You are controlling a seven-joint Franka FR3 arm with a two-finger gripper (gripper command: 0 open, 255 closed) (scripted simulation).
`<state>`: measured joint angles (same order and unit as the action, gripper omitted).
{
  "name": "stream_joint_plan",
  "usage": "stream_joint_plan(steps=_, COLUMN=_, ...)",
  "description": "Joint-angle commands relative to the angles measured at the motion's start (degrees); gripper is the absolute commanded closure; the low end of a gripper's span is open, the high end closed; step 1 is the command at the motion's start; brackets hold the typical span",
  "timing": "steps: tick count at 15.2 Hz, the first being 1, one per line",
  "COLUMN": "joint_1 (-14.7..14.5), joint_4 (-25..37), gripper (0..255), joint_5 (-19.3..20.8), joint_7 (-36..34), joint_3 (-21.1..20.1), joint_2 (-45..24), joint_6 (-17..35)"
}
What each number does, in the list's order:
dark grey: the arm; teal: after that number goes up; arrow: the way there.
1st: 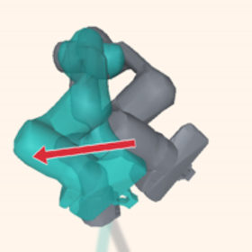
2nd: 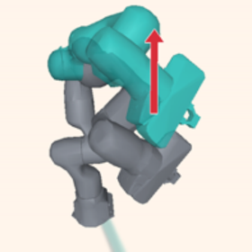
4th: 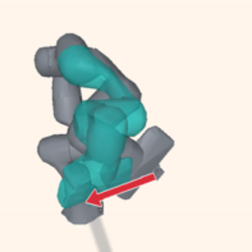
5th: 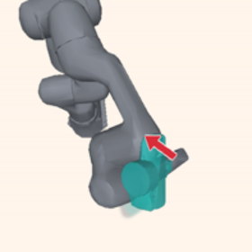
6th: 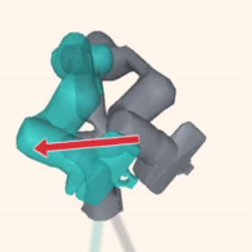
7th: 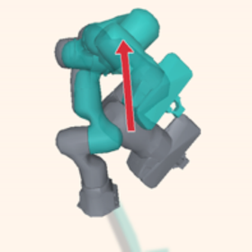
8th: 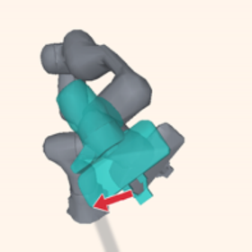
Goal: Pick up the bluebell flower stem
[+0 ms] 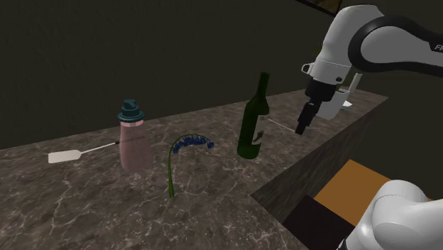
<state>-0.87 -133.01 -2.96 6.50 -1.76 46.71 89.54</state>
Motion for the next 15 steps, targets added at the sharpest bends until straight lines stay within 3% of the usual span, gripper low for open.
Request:
stream_joint_plan(steps=1, joint_1=0.00, joint_4=0.00, gripper=0, joint_5=0.00, joint_7=0.00, joint_3=0.00, joint_2=0.00, joint_6=0.00)
stream_joint_plan(steps=8, joint_1=-1.02, joint_4=2.42, gripper=0, joint_5=-4.97, joint_7=-8.78, joint_3=-6.51, joint_2=-9.69, joint_6=8.22)
stream_joint_plan(steps=15, joint_1=-1.34, joint_4=8.52, gripper=0, joint_5=-7.26, joint_7=-17.30, joint_3=-12.57, joint_2=-21.74, joint_6=15.56)
